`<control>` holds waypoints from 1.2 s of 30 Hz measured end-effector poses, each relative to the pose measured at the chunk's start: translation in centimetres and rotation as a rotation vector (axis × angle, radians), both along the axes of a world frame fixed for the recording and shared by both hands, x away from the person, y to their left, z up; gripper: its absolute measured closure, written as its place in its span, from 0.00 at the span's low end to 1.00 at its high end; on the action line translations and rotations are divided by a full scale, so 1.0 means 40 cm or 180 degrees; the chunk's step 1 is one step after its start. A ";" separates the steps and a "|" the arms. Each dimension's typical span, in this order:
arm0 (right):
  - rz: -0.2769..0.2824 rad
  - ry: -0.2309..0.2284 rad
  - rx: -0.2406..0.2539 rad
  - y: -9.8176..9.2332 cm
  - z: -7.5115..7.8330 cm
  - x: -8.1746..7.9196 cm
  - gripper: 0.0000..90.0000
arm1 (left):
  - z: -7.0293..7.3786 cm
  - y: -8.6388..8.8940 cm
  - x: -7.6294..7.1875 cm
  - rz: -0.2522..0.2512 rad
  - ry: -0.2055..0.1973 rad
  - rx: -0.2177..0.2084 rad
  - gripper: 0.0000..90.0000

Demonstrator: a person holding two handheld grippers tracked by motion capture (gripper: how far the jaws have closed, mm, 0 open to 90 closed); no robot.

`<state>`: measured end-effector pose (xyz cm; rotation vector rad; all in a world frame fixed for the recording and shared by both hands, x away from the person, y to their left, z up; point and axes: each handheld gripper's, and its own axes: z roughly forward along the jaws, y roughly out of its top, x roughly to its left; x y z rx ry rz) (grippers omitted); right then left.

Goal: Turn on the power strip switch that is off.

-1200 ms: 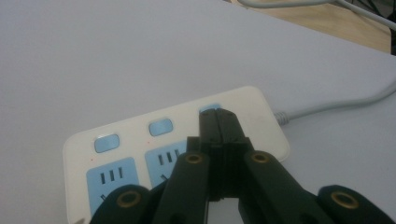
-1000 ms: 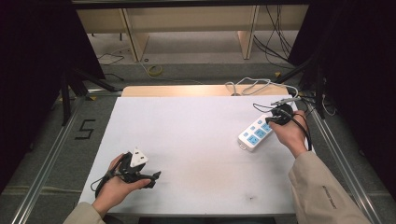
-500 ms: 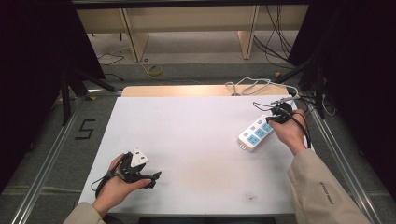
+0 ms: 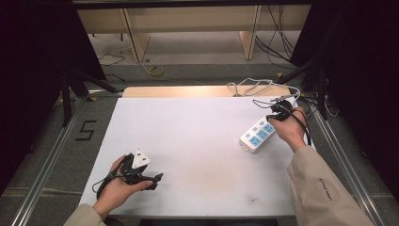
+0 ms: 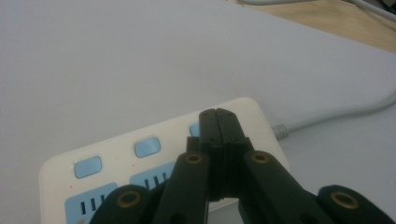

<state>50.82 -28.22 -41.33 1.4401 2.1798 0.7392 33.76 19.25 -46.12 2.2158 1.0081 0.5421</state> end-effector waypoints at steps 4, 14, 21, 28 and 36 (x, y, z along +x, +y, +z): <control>0.0009 -0.0015 -0.0005 0.002 0.005 0.005 1.00 | 0.000 0.001 0.000 0.0006 -0.0006 -0.0008 0.17; -0.0013 0.0070 -0.0004 0.012 -0.016 0.022 1.00 | -0.001 0.002 0.000 0.0003 0.0003 -0.0017 0.17; -0.0012 0.0105 -0.0016 0.015 -0.025 0.030 1.00 | -0.001 0.001 0.000 0.0002 0.0001 -0.0017 0.17; -0.0032 0.0134 -0.0022 0.016 -0.031 0.038 1.00 | -0.001 0.001 0.000 -0.0005 0.0001 -0.0019 0.17; -0.0022 0.0149 -0.0045 0.017 -0.029 0.047 1.00 | -0.001 0.000 0.000 -0.0010 0.0003 -0.0024 0.17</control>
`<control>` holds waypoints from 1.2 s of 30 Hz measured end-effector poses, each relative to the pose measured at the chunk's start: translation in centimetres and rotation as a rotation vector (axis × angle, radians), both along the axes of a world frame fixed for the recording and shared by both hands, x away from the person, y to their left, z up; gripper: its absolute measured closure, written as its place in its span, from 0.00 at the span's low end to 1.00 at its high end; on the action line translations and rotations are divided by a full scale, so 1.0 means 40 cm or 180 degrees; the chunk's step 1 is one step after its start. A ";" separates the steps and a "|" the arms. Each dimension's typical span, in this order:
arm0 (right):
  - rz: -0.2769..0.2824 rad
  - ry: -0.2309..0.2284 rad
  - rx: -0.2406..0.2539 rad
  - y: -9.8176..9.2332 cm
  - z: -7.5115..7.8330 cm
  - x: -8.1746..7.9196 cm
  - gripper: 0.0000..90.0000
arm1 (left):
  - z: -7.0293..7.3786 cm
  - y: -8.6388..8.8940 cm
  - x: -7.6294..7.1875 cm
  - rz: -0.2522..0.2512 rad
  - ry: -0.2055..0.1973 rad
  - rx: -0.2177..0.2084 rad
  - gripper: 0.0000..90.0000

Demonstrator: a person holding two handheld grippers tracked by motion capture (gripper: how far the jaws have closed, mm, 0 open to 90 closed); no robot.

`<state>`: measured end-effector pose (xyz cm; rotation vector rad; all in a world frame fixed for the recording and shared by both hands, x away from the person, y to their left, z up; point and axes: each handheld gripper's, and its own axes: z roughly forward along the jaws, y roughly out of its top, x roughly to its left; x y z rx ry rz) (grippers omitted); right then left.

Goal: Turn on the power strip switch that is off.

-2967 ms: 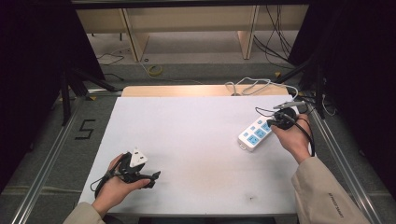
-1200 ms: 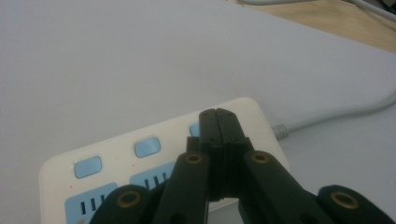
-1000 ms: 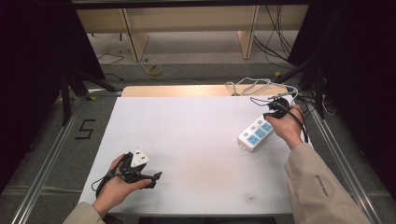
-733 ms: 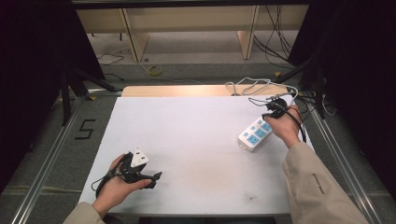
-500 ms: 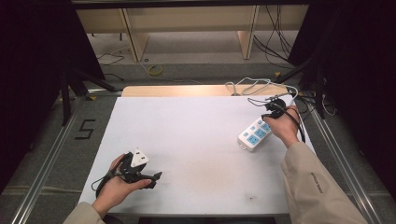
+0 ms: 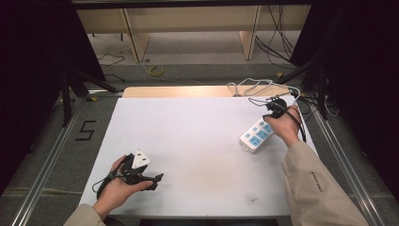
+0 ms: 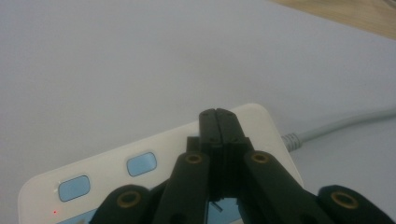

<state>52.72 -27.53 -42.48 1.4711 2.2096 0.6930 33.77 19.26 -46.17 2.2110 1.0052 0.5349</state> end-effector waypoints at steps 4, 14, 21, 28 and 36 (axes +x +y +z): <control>-0.0012 0.0025 -0.0007 -0.001 -0.006 0.003 1.00 | 0.000 0.001 0.001 -0.0008 -0.0004 0.0008 0.17; 0.0001 0.0072 -0.0020 0.003 -0.018 0.011 1.00 | 0.000 0.000 0.000 -0.0004 0.0000 -0.0002 0.17; -0.0001 0.0096 -0.0011 0.007 -0.024 0.016 1.00 | 0.000 0.000 0.001 -0.0014 0.0004 0.0010 0.17; -0.0006 0.0112 -0.0012 0.013 -0.030 0.023 1.00 | 0.000 0.000 0.001 -0.0017 0.0005 0.0017 0.17; 0.0012 0.0123 -0.0041 0.019 -0.031 0.029 1.00 | 0.000 0.000 0.001 -0.0018 -0.0002 0.0011 0.17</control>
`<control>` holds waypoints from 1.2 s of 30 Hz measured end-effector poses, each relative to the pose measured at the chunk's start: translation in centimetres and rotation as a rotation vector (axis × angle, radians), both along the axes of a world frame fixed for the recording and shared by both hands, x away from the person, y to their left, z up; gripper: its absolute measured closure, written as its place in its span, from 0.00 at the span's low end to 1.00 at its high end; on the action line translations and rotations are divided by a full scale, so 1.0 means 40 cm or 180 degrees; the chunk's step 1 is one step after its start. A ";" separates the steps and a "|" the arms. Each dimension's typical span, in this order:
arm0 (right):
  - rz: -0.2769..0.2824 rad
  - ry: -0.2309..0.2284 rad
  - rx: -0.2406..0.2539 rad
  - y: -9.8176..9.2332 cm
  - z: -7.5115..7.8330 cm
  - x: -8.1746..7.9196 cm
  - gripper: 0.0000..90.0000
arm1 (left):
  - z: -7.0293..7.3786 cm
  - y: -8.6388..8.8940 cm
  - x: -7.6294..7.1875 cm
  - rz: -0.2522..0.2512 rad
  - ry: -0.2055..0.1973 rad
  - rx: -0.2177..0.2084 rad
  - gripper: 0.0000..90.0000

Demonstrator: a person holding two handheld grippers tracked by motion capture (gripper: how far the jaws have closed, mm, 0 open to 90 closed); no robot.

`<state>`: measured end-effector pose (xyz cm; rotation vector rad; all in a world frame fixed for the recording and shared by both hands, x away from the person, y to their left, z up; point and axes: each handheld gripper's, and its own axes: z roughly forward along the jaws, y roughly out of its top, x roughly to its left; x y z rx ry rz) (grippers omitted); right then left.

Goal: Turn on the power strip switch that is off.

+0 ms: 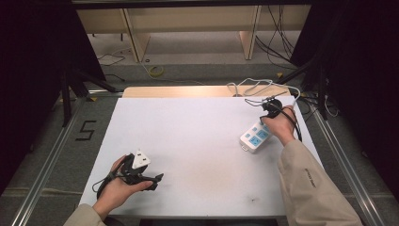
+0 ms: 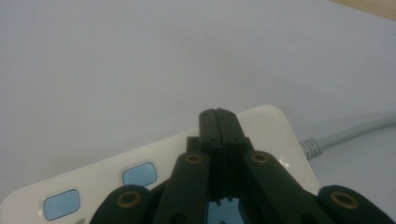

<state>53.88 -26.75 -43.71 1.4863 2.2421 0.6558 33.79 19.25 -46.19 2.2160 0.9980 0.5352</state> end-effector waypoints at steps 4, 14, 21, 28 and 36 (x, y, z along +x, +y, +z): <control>0.0000 0.0011 -0.0007 0.002 0.000 0.001 1.00 | 0.000 0.000 0.000 -0.0002 0.0005 0.0005 0.17; 0.0024 0.0034 -0.0058 0.007 -0.001 0.004 1.00 | 0.000 0.000 0.000 -0.0003 0.0006 0.0006 0.17; 0.0031 0.0071 -0.0081 0.009 -0.001 0.007 1.00 | 0.000 -0.001 -0.001 -0.0002 0.0003 0.0005 0.17; 0.0017 0.0105 -0.0079 0.006 -0.001 0.007 1.00 | 0.000 -0.001 -0.001 -0.0005 0.0001 0.0004 0.17; 0.0037 0.0118 -0.0130 0.010 -0.002 0.008 1.00 | 0.001 -0.001 -0.002 -0.0005 0.0000 0.0006 0.17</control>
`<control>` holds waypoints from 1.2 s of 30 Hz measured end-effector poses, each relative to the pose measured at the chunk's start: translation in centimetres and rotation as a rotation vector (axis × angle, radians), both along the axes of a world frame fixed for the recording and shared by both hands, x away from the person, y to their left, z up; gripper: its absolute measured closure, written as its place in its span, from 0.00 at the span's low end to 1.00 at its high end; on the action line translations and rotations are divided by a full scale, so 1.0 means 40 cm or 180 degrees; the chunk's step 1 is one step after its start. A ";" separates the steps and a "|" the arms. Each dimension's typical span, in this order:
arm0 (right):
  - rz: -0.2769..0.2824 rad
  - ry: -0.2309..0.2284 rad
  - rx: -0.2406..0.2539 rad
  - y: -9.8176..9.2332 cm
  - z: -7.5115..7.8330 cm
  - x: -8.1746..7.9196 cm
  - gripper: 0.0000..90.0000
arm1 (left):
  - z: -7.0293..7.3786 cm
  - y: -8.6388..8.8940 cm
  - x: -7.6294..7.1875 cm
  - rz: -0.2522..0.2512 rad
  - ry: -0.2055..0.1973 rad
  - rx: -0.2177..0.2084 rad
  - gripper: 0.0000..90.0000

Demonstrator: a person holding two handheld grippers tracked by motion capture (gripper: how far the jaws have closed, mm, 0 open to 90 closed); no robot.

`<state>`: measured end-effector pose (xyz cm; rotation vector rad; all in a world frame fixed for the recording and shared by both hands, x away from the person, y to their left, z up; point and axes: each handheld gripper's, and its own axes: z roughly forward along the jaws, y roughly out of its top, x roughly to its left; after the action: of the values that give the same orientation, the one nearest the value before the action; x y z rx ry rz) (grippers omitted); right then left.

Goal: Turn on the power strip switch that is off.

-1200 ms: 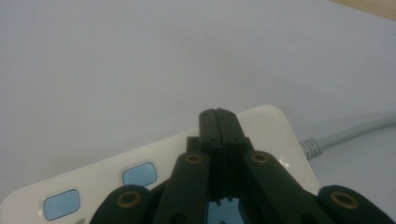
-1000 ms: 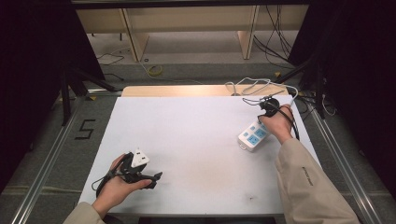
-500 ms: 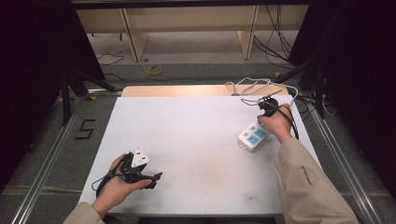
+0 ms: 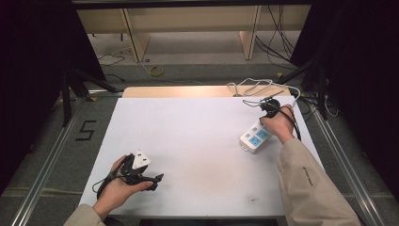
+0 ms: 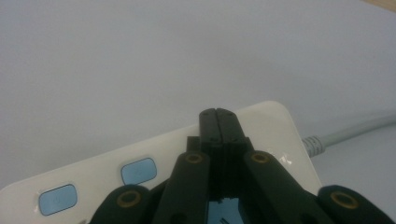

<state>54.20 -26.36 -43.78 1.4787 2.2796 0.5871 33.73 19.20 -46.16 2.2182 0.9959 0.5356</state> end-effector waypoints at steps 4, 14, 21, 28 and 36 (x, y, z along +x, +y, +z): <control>0.0010 0.0036 0.0003 -0.001 0.001 0.003 1.00 | 0.000 -0.001 0.000 0.0001 -0.0007 -0.0004 0.17; 0.0004 0.0077 0.0017 -0.001 0.001 0.007 1.00 | 0.000 -0.001 0.000 -0.0003 -0.0001 0.0004 0.17; 0.0014 0.0115 -0.0017 0.002 0.002 0.010 1.00 | 0.000 -0.001 0.000 -0.0001 0.0000 0.0000 0.17; 0.0022 0.0119 -0.0031 0.003 0.000 0.011 1.00 | -0.001 -0.001 -0.001 0.0003 -0.0005 -0.0002 0.17; 0.0032 0.0107 -0.0009 0.001 -0.001 0.009 1.00 | 0.000 -0.001 0.000 0.0002 0.0006 0.0002 0.17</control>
<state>54.58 -26.32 -43.82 1.4875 2.3136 0.5656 33.74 19.18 -46.17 2.2194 0.9978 0.5342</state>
